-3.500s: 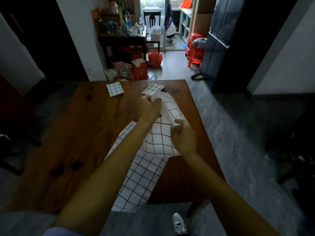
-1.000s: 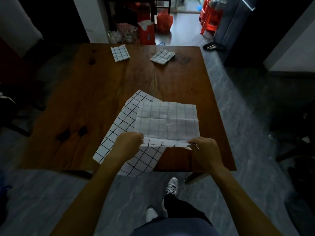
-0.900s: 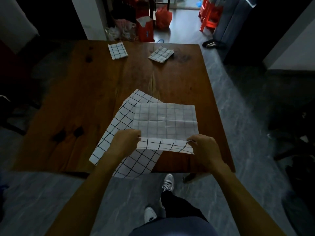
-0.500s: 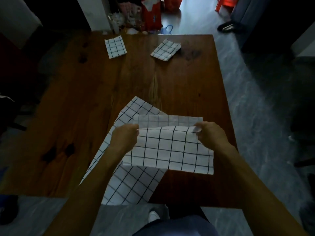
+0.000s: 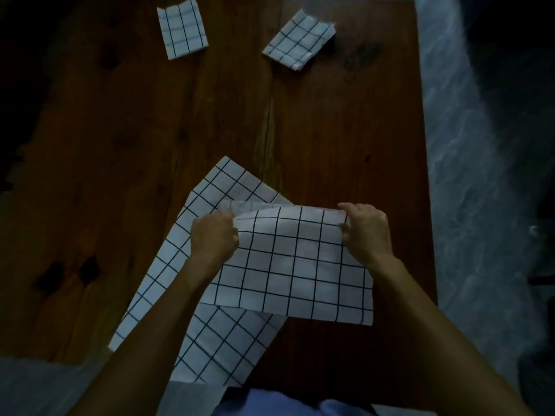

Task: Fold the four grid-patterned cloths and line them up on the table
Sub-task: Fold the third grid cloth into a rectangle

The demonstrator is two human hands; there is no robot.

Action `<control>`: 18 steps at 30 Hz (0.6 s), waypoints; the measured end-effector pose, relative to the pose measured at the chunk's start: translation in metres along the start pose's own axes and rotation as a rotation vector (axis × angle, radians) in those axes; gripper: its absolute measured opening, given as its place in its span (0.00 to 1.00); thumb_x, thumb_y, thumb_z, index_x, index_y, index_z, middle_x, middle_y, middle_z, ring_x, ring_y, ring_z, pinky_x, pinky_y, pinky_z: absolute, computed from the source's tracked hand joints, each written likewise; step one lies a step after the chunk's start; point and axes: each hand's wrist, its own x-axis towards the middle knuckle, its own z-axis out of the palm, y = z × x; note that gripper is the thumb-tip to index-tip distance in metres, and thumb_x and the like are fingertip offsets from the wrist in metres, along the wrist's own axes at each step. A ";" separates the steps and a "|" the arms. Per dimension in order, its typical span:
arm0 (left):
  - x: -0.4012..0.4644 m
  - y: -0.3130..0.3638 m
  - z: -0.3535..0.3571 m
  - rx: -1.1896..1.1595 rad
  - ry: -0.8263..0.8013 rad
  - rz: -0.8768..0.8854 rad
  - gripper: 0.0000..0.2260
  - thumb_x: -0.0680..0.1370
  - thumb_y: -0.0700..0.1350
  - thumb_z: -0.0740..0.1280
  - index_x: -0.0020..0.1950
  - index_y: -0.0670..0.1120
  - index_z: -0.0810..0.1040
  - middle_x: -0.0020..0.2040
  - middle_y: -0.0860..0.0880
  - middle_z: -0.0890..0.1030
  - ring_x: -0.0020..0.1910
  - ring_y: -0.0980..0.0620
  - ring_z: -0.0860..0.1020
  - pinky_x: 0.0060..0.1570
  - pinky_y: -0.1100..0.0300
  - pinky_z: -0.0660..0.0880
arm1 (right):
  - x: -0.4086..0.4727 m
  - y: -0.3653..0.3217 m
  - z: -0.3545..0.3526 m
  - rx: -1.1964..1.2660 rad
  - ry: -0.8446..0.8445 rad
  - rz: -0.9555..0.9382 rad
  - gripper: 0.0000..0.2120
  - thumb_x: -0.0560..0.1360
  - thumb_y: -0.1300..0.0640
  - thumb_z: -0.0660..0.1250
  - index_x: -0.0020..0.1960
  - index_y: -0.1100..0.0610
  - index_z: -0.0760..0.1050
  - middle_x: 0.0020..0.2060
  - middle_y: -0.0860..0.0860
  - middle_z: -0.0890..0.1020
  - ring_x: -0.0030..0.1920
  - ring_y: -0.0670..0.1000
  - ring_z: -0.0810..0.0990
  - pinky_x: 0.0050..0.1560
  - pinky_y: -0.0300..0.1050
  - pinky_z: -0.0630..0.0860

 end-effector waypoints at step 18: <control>-0.088 0.023 0.091 -0.136 -0.002 0.144 0.28 0.80 0.60 0.48 0.78 0.50 0.53 0.78 0.43 0.46 0.77 0.46 0.43 0.73 0.47 0.41 | -0.112 -0.032 0.095 -0.044 -0.041 -0.132 0.29 0.79 0.39 0.50 0.76 0.52 0.54 0.77 0.57 0.51 0.77 0.56 0.44 0.74 0.57 0.45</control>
